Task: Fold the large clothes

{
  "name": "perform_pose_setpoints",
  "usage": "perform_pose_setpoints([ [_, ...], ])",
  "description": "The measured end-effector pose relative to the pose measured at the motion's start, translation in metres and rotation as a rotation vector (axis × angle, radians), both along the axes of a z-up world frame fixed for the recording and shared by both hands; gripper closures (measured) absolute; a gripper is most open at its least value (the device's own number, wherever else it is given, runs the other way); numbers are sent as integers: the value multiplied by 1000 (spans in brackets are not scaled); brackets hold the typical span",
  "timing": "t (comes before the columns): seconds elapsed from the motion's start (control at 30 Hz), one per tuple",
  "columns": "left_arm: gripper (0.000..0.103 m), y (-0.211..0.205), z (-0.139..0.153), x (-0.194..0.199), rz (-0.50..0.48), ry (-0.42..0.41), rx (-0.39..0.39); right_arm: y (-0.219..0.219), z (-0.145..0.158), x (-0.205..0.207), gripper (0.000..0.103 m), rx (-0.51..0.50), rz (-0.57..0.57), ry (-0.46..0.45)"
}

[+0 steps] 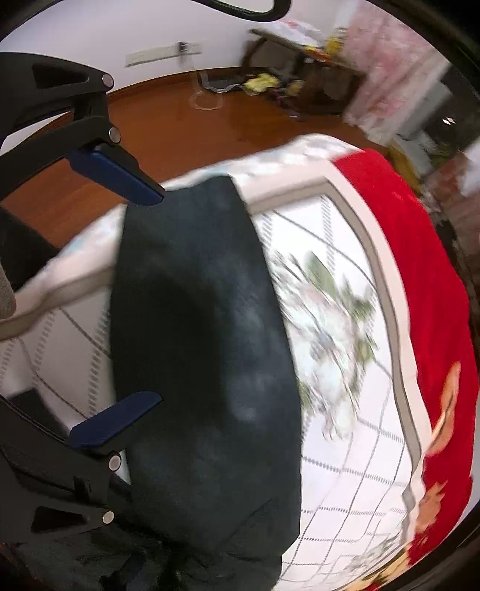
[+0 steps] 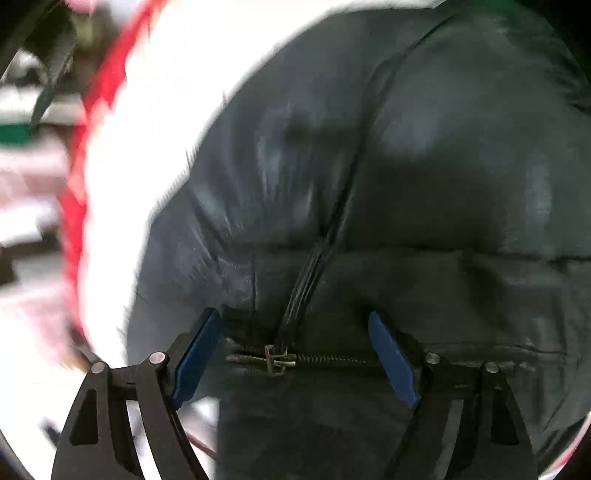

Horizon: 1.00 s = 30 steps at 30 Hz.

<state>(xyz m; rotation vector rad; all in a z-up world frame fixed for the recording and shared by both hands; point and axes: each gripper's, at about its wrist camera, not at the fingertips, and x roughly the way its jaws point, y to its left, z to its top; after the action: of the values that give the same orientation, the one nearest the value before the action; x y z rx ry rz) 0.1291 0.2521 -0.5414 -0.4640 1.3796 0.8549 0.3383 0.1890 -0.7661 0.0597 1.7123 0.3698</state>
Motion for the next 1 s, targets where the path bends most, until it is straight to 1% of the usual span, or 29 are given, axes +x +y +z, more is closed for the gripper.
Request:
perform_pose_setpoints([
  [0.03, 0, -2, -1, 10, -22, -8, 21, 9, -1, -4, 19, -35, 21, -64],
  [0.07, 0, -4, -1, 17, -40, -14, 33, 15, 0, -7, 23, -60, 35, -99],
  [0.1, 0, -6, -2, 25, -59, -20, 40, 20, 3, -9, 41, -70, 45, -124],
  [0.13, 0, -6, -1, 31, -73, -25, 41, 26, 11, -11, 52, -59, 38, -152],
  [0.17, 0, -7, -1, 36, -85, -31, 41, 27, 18, -11, 69, -52, 26, -164],
  [0.2, 0, -7, 0, 43, -98, -39, 42, 25, 28, -10, 75, -53, 4, -186],
  [0.27, 0, -9, 5, 50, -113, -55, 44, 18, 45, -7, 79, -34, -60, -218],
  [0.3, 0, -9, 7, 52, -118, -61, 46, 11, 55, -3, 79, -26, -92, -236],
  [0.37, 0, -10, 12, 55, -126, -74, 44, 5, 80, 11, 79, -17, -153, -305],
  [0.43, 0, -10, 15, 54, -121, -78, 43, 2, 94, 30, 79, -15, -182, -351],
  [0.47, 0, -10, 15, 51, -116, -77, 41, 4, 94, 43, 79, -22, -185, -357],
  [0.5, 0, -8, 16, 47, -104, -74, 33, 10, 83, 56, 76, -30, -168, -331],
  [0.53, 0, -5, 14, 43, -91, -68, 20, 2, 74, 74, 72, -31, -158, -292],
  [0.57, 0, -2, 13, 33, -68, -62, -3, 0, 62, 81, 62, -18, -153, -251],
  [0.6, 0, 3, 11, 25, -37, -59, -39, -4, 48, 84, 56, 24, -144, -189],
  [0.63, 0, 9, 9, 14, 3, -66, -83, -5, 41, 82, 52, 37, -141, -151],
  [0.67, 1, 13, 6, 0, 45, -79, -129, -5, 38, 80, 46, 54, -136, -123],
  [0.7, 1, 18, 3, -18, 98, -100, -185, -7, 42, 73, 41, 75, -134, -136],
  [0.77, 1, 23, -9, -57, 239, -157, -338, -16, 51, 55, 39, 117, -125, -164],
  [0.83, 1, 23, -26, -85, 375, -230, -473, -30, 54, 36, 39, 147, -146, -146],
  [0.87, 3, 23, -36, -91, 423, -261, -522, -35, 53, 27, 39, 152, -166, -130],
  [0.9, 11, 23, -42, -94, 457, -287, -554, -51, 51, 16, 39, 160, -195, -105],
  [0.93, 15, 24, -51, -96, 495, -332, -582, -61, 44, 6, 39, 170, -233, -71],
  [0.97, 24, 28, -58, -96, 525, -372, -595, -71, 40, -1, 39, 171, -265, -48],
  [1.0, 26, 31, -62, -94, 545, -395, -596, -78, 36, -13, 39, 171, -299, -28],
])
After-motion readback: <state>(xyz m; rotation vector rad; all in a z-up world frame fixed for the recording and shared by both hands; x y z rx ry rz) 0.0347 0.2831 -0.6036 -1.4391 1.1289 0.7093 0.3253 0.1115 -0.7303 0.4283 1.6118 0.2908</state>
